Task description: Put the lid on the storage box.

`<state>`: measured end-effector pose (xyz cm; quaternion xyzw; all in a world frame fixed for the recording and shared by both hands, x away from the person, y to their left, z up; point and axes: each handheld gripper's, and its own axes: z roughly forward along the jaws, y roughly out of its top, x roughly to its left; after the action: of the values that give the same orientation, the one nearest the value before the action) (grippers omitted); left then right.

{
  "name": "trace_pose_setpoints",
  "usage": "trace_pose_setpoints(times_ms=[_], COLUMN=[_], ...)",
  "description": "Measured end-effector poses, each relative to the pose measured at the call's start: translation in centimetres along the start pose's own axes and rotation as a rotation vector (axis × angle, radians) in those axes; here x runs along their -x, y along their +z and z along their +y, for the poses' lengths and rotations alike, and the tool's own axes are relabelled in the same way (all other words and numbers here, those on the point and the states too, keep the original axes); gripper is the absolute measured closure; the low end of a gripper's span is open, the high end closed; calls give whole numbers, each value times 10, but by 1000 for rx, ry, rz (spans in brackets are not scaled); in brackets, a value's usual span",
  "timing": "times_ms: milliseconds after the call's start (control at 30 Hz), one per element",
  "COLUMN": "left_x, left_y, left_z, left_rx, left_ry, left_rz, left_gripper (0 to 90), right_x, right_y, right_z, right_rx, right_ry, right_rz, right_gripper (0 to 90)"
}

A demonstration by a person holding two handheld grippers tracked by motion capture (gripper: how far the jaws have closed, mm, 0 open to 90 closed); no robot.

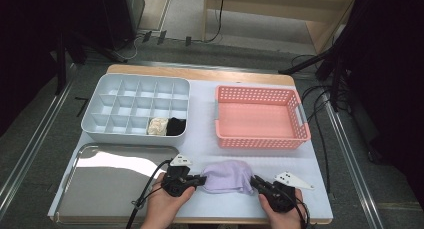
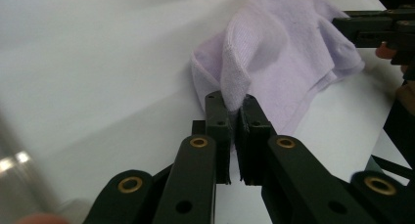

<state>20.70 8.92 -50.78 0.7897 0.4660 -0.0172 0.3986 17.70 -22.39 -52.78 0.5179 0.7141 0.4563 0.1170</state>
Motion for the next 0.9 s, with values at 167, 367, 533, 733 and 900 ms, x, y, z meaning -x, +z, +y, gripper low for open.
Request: trace_pose_setpoints(times_ms=[167,367,533,733,900], left_x=[1,0,1,1,1], left_y=[-4,-10,2,4,4], left_z=[-2,1,-1,-1,-2], left_rx=[36,116,41,27,23], left_ry=[20,-10,-9,-9,-3], left_rz=[13,10,0,2,5], left_gripper=[780,585,613,642,674], right_x=[-1,9,11,12,9], right_y=[-3,-16,-5,2,4], right_z=[-2,4,3,1,0], right_rx=[26,168,103,61,30], right_ry=[-14,51,78,99,84], right_rz=[-33,-82,-98,-55,-56], right_gripper=[686,770,764,721,728])
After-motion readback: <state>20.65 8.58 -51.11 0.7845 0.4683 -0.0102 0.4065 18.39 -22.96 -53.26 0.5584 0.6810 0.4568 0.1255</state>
